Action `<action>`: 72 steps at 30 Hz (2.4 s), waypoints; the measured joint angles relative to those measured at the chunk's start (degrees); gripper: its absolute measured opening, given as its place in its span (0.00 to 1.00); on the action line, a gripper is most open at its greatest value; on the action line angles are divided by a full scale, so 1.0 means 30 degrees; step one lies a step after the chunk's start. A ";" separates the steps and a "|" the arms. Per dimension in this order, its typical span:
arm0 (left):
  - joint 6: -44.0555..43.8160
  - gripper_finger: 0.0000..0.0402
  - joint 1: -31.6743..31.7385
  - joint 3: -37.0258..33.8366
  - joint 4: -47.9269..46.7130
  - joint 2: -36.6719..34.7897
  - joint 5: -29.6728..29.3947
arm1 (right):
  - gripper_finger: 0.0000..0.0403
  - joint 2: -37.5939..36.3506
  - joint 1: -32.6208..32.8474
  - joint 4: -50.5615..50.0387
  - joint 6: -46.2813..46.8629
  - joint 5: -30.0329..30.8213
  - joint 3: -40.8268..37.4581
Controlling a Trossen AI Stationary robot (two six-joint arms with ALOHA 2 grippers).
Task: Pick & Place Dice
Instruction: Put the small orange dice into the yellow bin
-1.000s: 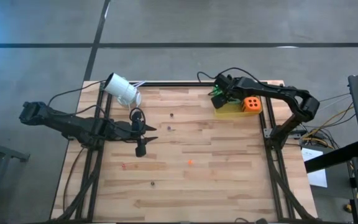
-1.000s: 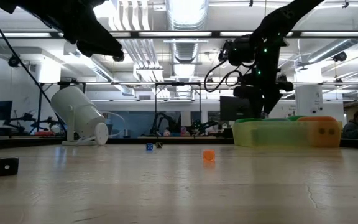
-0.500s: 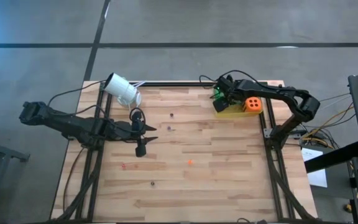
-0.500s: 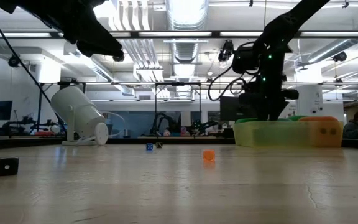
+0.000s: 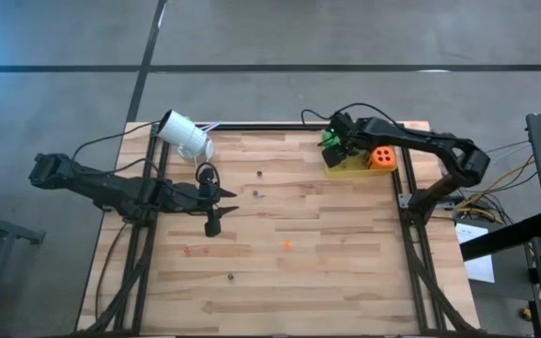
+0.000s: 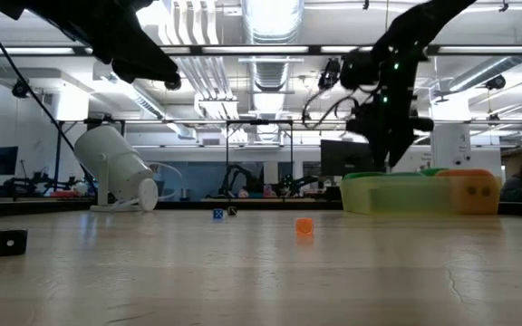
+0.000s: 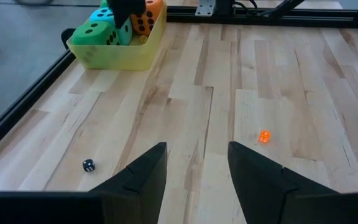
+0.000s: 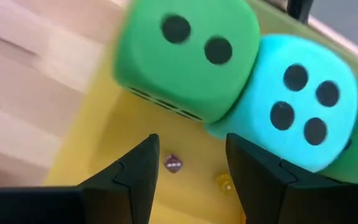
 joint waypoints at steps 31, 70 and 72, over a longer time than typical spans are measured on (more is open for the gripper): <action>-0.2455 0.44 -0.0022 -0.0010 -0.2906 0.0005 0.2139 | 0.45 -0.4627 1.2909 0.9478 -0.3042 0.0915 -0.4840; -0.1931 0.44 -0.0029 -0.0015 -0.2983 0.0009 0.2131 | 0.35 0.6132 1.5943 1.5462 -0.4641 -0.4991 -0.1368; -0.1933 0.44 -0.0024 -0.0015 -0.2978 0.0008 0.2127 | 0.35 0.6148 1.5947 1.5307 -0.4641 -0.4986 -0.1466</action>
